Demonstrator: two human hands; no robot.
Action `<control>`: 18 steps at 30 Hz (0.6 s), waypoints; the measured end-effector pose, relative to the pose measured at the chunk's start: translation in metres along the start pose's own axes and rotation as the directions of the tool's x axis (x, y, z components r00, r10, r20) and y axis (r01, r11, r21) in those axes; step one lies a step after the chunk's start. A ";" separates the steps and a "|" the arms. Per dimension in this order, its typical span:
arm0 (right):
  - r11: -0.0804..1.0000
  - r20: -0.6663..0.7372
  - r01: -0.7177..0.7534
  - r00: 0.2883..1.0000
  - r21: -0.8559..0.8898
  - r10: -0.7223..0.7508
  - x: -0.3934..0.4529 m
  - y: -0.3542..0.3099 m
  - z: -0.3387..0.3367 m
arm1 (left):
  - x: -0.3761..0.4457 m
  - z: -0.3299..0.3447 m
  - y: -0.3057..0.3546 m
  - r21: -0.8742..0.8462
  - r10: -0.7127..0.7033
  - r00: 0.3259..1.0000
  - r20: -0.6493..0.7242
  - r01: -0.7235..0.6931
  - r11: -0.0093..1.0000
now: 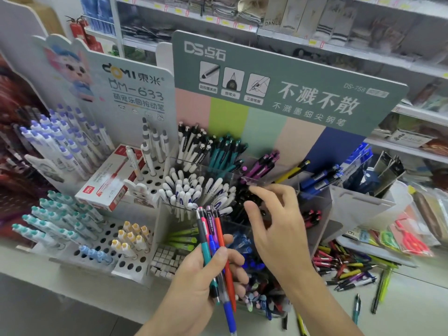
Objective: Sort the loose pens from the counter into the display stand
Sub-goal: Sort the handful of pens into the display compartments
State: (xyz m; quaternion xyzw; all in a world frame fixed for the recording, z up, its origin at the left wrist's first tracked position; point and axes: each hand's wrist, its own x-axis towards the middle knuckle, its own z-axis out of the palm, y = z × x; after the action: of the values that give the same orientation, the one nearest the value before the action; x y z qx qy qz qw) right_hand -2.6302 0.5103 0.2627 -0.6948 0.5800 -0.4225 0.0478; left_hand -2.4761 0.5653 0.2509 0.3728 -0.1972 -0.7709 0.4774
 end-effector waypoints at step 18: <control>0.646 0.573 -0.633 0.742 0.426 0.348 -0.029 -0.004 -0.045 | -0.005 -0.006 -0.006 0.320 -0.252 0.900 0.356 0.136 0.938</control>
State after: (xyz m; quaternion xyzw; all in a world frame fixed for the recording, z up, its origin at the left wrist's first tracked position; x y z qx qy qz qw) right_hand -2.6549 0.5550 0.2784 -0.5291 0.5598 -0.3831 0.5098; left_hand -2.4739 0.5733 0.2451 0.2942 -0.3597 -0.8369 0.2892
